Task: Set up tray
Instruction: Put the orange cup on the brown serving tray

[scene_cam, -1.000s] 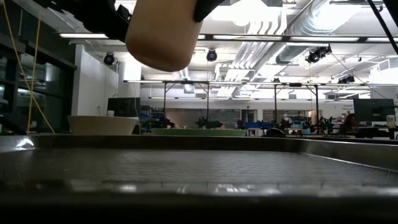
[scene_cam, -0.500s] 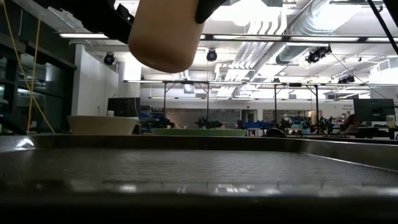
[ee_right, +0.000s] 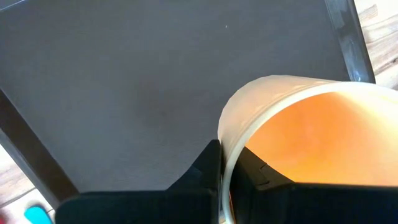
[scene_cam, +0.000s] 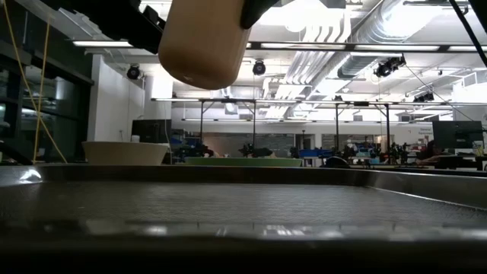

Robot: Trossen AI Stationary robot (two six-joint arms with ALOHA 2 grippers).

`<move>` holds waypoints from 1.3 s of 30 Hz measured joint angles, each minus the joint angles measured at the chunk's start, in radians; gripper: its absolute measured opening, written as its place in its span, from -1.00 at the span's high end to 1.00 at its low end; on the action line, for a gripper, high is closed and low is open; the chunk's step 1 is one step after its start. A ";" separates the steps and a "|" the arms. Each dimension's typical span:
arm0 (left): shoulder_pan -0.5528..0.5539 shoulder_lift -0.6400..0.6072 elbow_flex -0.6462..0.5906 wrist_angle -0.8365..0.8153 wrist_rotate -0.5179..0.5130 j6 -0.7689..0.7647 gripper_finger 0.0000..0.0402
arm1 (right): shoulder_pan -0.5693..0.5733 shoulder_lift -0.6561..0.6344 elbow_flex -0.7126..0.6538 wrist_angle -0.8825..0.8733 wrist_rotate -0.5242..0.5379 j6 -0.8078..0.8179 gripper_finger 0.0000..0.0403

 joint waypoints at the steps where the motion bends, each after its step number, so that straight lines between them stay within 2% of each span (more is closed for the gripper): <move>1: 0.000 0.000 0.000 0.000 0.006 -0.001 0.46 | 0.000 0.000 0.000 -0.001 0.000 0.000 1.00; 8: 0.000 0.000 0.000 0.000 -0.029 -0.006 0.05 | 0.002 0.000 0.000 -0.002 0.000 -0.007 1.00; 15: 0.001 0.000 0.000 0.000 -0.057 -0.058 -0.16 | 0.023 0.000 0.000 0.001 0.024 -0.052 1.00; 26: 0.000 0.002 -0.001 0.027 -0.001 -0.104 -0.21 | 0.020 0.000 0.000 0.019 0.035 -0.074 1.00; 33: 0.000 0.053 0.001 0.076 0.060 -0.111 -0.20 | 0.018 0.000 0.000 0.024 0.035 -0.090 1.00; 39: 0.000 0.083 -0.001 0.121 0.064 -0.115 -0.18 | 0.019 0.000 0.000 0.024 0.034 -0.089 1.00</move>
